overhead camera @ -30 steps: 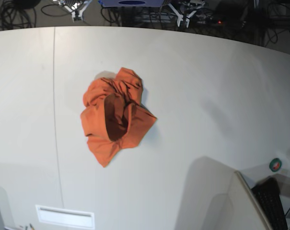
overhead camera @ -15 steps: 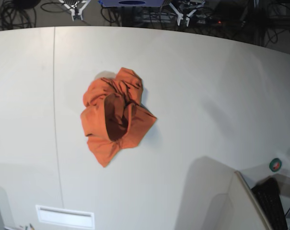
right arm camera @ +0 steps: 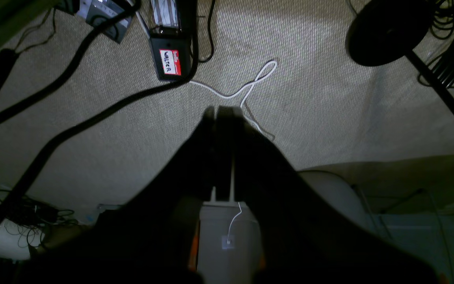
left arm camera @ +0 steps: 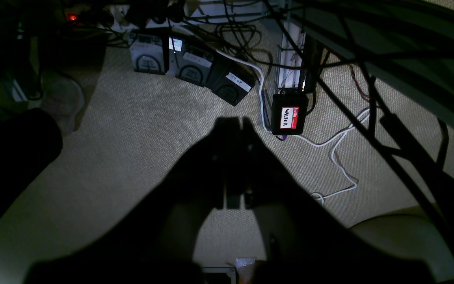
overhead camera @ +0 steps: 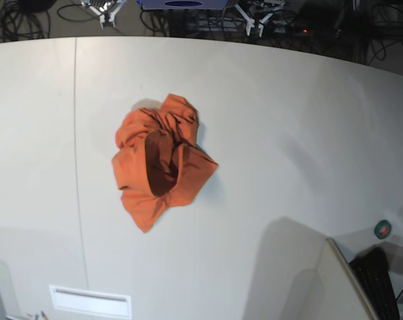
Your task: Layout the t-shirt on the table in an organized manner, then fold the t-shirt properly
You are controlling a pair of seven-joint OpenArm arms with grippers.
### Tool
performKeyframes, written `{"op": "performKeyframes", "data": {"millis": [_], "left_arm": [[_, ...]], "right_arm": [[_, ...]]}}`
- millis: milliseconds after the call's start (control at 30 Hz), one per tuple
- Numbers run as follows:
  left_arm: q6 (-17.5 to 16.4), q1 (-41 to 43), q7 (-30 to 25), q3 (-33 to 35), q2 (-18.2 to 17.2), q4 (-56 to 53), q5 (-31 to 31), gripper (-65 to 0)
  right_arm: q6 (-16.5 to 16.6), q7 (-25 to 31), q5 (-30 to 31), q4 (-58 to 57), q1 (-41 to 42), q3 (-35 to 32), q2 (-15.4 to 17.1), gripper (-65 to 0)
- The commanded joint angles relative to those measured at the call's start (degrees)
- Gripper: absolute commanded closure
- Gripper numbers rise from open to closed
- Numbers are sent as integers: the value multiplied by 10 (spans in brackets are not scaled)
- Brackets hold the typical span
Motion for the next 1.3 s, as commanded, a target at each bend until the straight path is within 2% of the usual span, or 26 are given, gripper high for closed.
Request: {"op": "performKeyframes", "data": {"millis": [0,267,367,533,700,833,1000,1167,1267], "left_arm": [[3,4,-1,0,-1,2,-1,0],[2,19,0,6,-1,5,4,0],[2,71,1,7,-8,71,6,0],[2,176,6,7,-35,234,6,0],[2,265,6,7,-68,366,2,0],[2,337,6,7,-84,472,0,0],[2,419,6,0,-102,624,-1,0],[2,458,6,-1,-114,755,-1,0],[2,471,6,-1,-116,820,-2,0]], "right_arm": [[2,-2,1,0,-3,3,4,0],[4,-7,19,22,-24,57,32,0],[4,-49,19,89,-74,57,41,0],[4,-126,20,302,-195,62,42,0],[1,-241,20,525,-297,64,37,0],[1,-288,20,669,-361,96,28,0],[1,-339,19,850,-416,132,11,0],[1,-409,19,1010,-419,130,9,0],[1,-422,19,1093,-414,128,7,0]]}}
